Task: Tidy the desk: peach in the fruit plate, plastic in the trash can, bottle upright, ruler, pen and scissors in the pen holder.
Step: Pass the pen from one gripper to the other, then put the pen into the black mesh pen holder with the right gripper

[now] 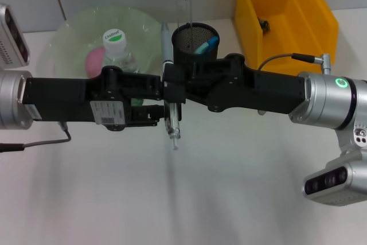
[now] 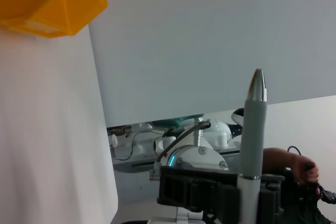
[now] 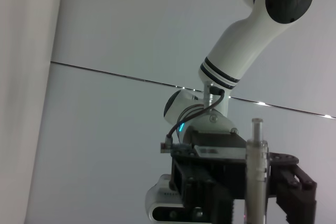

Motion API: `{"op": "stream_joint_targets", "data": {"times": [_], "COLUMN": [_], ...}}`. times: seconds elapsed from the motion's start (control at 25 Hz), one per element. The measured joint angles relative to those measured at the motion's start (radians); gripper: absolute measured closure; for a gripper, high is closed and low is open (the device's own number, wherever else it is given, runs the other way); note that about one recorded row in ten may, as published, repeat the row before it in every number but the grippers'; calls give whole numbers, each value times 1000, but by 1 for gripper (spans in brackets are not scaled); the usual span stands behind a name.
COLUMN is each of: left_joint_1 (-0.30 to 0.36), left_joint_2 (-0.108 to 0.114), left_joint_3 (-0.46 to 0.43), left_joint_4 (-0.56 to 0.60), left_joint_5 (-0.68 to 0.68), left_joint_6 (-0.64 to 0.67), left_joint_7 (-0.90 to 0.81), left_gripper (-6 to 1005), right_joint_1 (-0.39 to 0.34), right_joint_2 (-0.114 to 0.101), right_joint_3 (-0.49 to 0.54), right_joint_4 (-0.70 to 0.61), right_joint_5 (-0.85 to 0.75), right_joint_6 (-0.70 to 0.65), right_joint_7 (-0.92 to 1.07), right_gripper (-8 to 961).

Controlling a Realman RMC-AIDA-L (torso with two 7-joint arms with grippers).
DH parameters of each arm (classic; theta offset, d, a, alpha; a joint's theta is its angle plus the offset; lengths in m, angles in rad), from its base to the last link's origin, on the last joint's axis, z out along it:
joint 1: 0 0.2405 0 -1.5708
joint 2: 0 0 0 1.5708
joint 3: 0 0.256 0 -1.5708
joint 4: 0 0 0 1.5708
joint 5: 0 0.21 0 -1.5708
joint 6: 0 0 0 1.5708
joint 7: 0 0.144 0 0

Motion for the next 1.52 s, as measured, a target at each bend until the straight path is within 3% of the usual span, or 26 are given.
{"op": "stream_joint_targets", "data": {"times": [0.16, 0.44, 0.6, 0.68, 0.72, 0.88, 0.92, 0.96, 1.0, 1.04, 1.08, 1.12, 1.16, 1.24, 1.32, 1.52], "left_joint_1": [8, 30, 45, 58, 69, 79, 96, 101, 101, 101, 109, 109, 114, 114, 114, 107], "left_joint_2": [7, 24, 32, 36, 40, 41, 30, 15, 15, 15, -9, -9, -21, -21, -32, -30], "left_joint_3": [-2, -2, -2, -2, -7, -18, -82, -98, -98, -98, -100, -100, -97, -97, -92, -91], "left_joint_4": [-1, -1, -1, -1, -1, -1, 3, 8, 8, 8, 10, 10, 9, 9, -56, -86], "left_joint_5": [-4, -2, -2, -2, -4, -5, -7, -7, -7, -7, -8, -8, -8, -8, -34, -43], "left_joint_6": [-1, 11, 17, 20, 19, 14, 7, 1, 1, 1, -38, -38, -64, -64, -118, -139], "left_joint_7": [10, 87, 170, 253, 334, 396, 551, 627, 627, 627, 766, 766, 855, 855, 1073, 1111], "left_gripper": [508, 361, 356, 353, 352, 347, 346, 345, 344, 343, 342, 340, 339, 337, 335, 329], "right_joint_1": [-3, -17, -28, -33, -41, -48, -50, -50, -49, -47, -46, -40, -40, -35, -30, -42], "right_joint_2": [0, 0, 1, 2, 4, 6, 7, 7, 8, 8, 9, 10, 10, 12, 12, 12], "right_joint_3": [3, 34, 103, 137, 160, 167, 165, 165, 163, 162, 161, 158, 158, 155, 130, 33], "right_joint_4": [6, 12, 14, 13, 11, 8, 7, 7, 6, 5, 4, -6, -6, -15, -63, -176], "right_joint_5": [0, 9, 17, 38, 94, 205, 270, 270, 290, 300, 307, 310, 310, 309, 303, 302], "right_joint_6": [0, 0, -22, -48, -78, -84, -57, -57, -39, -12, 12, 81, 81, 133, 235, 401], "right_joint_7": [-9, -6, 83, 177, 317, 547, 717, 717, 790, 864, 925, 1060, 1060, 1167, 1375, 1605], "right_gripper": [814, 806, 799, 796, 795, 788, 787, 785, 783, 782, 780, 778, 777, 774, 770, 762]}}
